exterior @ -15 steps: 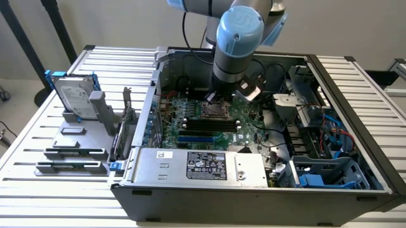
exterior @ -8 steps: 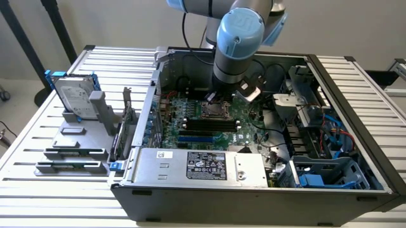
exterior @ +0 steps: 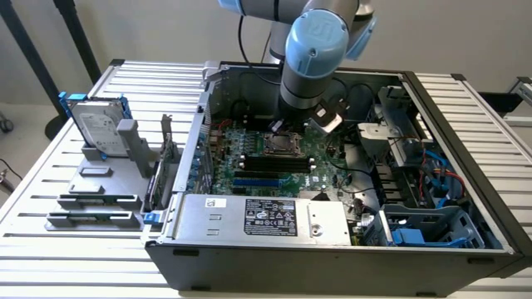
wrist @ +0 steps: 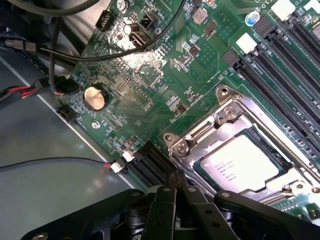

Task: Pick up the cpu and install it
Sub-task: 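Install the first cpu locking lever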

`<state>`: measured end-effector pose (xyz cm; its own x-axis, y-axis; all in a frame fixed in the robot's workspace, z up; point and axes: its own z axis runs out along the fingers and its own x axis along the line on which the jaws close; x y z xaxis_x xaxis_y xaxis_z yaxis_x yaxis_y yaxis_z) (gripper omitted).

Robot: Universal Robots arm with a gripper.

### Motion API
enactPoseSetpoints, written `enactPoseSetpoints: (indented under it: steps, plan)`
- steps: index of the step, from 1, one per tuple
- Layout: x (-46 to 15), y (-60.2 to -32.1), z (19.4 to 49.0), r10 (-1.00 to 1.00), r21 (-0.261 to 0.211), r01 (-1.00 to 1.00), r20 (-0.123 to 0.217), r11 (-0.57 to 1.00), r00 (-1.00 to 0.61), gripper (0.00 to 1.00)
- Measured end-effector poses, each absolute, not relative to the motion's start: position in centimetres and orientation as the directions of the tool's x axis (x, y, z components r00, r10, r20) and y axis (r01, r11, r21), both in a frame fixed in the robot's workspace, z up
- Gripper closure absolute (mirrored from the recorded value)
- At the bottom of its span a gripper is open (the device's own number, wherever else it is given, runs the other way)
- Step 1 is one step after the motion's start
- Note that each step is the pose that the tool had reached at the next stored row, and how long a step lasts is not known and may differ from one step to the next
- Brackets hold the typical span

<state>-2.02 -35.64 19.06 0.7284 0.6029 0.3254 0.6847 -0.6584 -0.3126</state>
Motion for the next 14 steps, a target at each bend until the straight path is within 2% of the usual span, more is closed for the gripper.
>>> enactPoseSetpoints:
  steps: [6, 14]
  plan:
    - [-2.0, -36.2, 20.4, 0.603, -0.318, 0.682, 0.319, -0.658, 0.731, 0.89]
    - [-2.3, -38.0, 20.5, 0.603, -0.321, 0.681, 0.317, -0.658, 0.732, 0.89]
